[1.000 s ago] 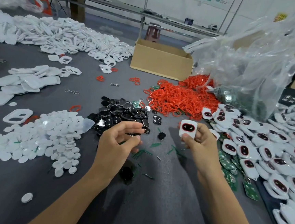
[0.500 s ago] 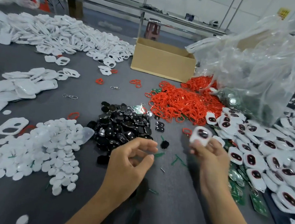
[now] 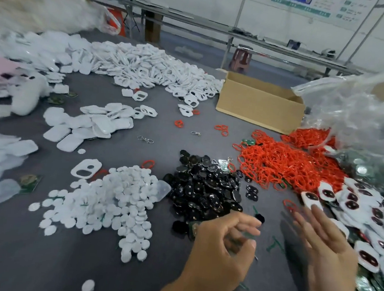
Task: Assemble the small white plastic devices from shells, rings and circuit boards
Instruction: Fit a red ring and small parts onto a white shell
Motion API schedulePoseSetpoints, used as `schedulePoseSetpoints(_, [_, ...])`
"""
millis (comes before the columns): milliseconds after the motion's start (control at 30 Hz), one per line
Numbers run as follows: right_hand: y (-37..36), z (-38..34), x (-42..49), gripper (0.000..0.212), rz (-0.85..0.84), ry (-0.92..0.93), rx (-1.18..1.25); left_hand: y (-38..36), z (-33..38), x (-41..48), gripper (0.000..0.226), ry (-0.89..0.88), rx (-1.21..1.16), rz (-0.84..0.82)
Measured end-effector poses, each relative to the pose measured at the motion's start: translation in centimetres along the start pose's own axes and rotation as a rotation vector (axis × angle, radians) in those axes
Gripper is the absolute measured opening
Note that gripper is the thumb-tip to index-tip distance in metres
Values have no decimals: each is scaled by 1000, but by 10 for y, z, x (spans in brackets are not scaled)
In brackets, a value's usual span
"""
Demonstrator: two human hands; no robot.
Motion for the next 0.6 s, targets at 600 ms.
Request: schedulePoseSetpoints(600, [-41, -10, -29, 32, -234, 324, -725, 200, -19, 101, 57, 183, 1043, 412])
Point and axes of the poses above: each hand's wrist, its own x-axis towards the middle knuckle, its own y-axis out of the back of the hand, z = x × y, the point moved 9 cm from there along x, towards the middle knuckle, and after that the axes turned 12 degrees about x, right-handed, at the moved point
